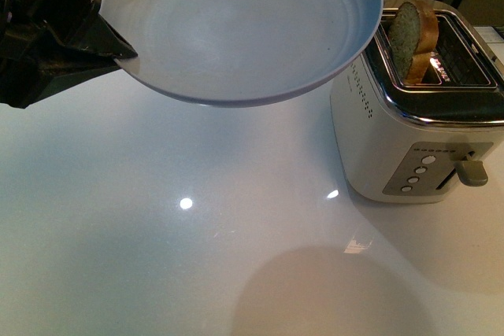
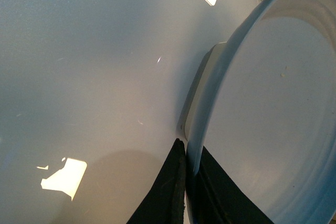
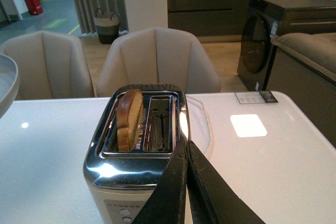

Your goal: Left arm holds plate, right arm toasts bread

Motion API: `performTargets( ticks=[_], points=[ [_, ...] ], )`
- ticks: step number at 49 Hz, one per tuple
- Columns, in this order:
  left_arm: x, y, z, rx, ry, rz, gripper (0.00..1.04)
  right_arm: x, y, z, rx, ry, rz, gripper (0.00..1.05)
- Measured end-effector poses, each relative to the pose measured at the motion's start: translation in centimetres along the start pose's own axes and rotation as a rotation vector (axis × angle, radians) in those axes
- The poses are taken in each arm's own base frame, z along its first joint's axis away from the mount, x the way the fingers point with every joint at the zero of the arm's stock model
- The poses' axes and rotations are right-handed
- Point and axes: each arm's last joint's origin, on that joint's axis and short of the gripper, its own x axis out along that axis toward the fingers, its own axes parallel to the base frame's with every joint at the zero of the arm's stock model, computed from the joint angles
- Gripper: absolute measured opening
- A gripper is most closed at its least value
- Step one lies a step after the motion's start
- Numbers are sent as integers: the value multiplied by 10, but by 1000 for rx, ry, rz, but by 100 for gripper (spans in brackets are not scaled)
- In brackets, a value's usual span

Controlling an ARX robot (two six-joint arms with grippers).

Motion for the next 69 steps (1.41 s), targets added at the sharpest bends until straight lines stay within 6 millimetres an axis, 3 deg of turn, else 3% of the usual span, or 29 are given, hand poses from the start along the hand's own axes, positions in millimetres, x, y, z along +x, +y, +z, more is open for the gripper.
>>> performTargets(
  ticks=[62, 64, 69],
  points=[
    [0, 0, 0, 0, -1, -1, 3, -37, 0, 0, 0, -5, 0, 2],
    [0, 0, 0, 0, -2, 0, 3, -37, 0, 0, -2, -5, 0, 5],
    [0, 0, 0, 0, -1, -1, 3, -37, 0, 0, -2, -6, 0, 26]
  ],
)
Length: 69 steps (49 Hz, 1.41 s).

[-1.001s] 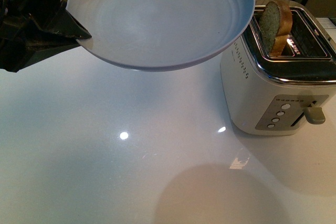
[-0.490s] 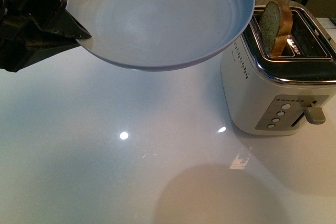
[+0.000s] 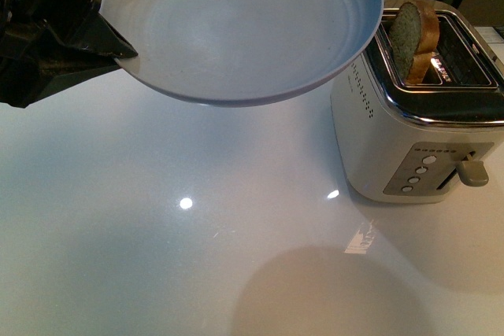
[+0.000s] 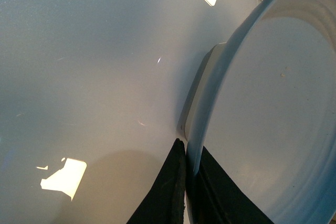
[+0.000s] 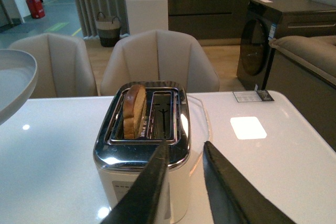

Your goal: Left arm holds plate, right arm toasts bread

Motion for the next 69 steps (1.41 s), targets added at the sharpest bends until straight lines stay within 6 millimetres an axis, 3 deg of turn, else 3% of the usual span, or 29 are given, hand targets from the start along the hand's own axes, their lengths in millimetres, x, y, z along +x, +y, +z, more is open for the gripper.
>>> performTargets(
  ticks=[3, 16, 18, 24, 33, 39, 46, 52, 57, 61, 69],
  points=[
    [0, 0, 0, 0, -1, 0, 3, 0, 0, 0, 0, 0, 0, 35],
    [0, 0, 0, 0, 0, 0, 3, 0, 0, 0, 0, 0, 0, 92],
    [-1, -1, 0, 61, -41, 76, 3, 0, 0, 0, 0, 0, 0, 97],
    [-4, -2, 4, 206, -88, 160, 3, 0, 0, 0, 0, -2, 0, 96],
    [-10, 1, 18, 209, -88, 119, 3, 0, 0, 0, 0, -1, 0, 96],
    [-17, 12, 40, 189, -117, 93, 3, 0, 0, 0, 0, -1, 0, 96],
    [-13, 55, 90, 150, -188, 91, 3, 0, 0, 0, 0, -1, 0, 96],
    [2, 95, 110, 115, -207, 156, 3, 0, 0, 0, 0, -1, 0, 96],
    [16, 127, 120, 86, -212, 188, 3, 0, 0, 0, 0, -1, 0, 96],
    [35, 167, 125, 43, -207, 225, 3, 0, 0, 0, 0, -1, 0, 96],
    [67, 230, 112, -44, -126, 295, 3, 0, 0, 0, 0, -1, 0, 96]
  ],
)
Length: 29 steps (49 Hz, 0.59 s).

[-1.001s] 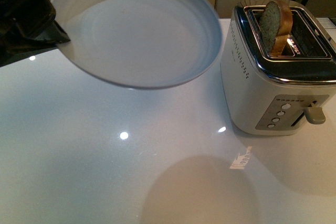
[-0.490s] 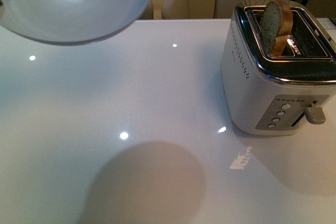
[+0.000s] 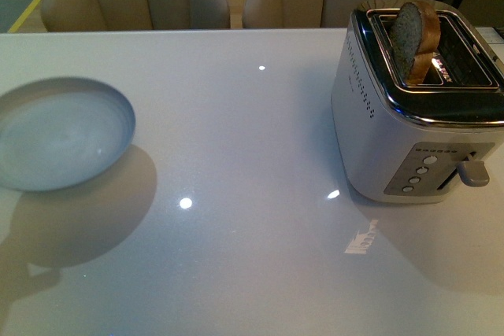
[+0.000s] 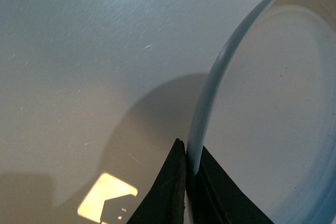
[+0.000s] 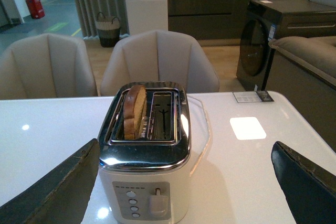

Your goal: Left arm holds plate, right arm toasts bread

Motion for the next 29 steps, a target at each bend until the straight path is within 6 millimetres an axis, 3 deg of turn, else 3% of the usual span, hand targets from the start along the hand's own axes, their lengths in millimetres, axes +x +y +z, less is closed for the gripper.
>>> performTargets(
  ticks=[7, 19, 29],
  points=[
    [28, 29, -18, -37, 61, 68, 3, 0, 0, 0, 0, 0, 0, 96],
    [48, 30, -13, -60, 41, 23, 3, 0, 0, 0, 0, 0, 0, 96],
    [60, 37, -20, -93, 59, 26, 3, 0, 0, 0, 0, 0, 0, 96]
  ],
)
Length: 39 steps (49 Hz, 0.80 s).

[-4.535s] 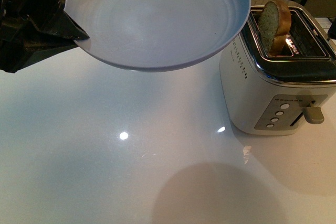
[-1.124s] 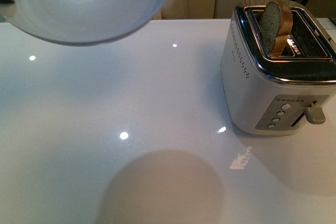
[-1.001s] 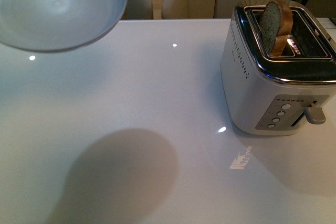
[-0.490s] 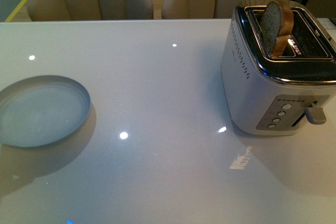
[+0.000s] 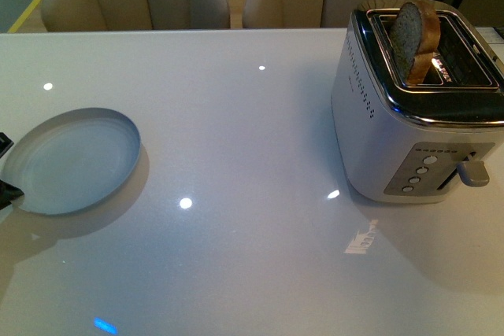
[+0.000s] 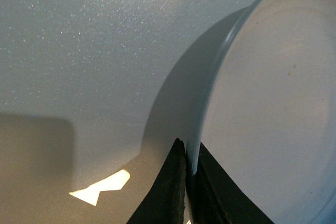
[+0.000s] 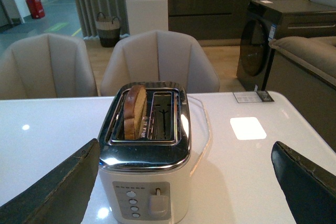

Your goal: Left arm holds plate, right arm toasts bread

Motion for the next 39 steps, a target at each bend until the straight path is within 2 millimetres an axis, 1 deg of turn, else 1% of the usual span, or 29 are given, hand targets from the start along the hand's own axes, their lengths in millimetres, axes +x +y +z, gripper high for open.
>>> performTargets(
  ticks=[12, 21, 23, 25, 28, 31, 33, 35, 39],
  points=[
    [4, 2, -2, -9, -1, -11, 3, 0, 0, 0, 0, 0, 0, 96],
    [4, 0, -1, -14, -11, -34, 3, 0, 0, 0, 0, 0, 0, 96],
    [4, -1, -2, -17, -12, -37, 8, 0, 0, 0, 0, 0, 0, 96],
    [4, -2, -3, -17, -10, -38, 17, 0, 0, 0, 0, 0, 0, 96],
    [3, -2, -5, -20, -5, -41, 28, 0, 0, 0, 0, 0, 0, 96],
    [1, -4, -4, -18, -9, -42, 35, 0, 0, 0, 0, 0, 0, 96],
    [-2, -5, -3, -19, -17, -44, 43, 0, 0, 0, 0, 0, 0, 96],
    [-4, -7, -2, -19, -22, -47, 47, 0, 0, 0, 0, 0, 0, 96],
    [-13, -11, 2, -15, -43, -60, 59, 0, 0, 0, 0, 0, 0, 96]
  ],
)
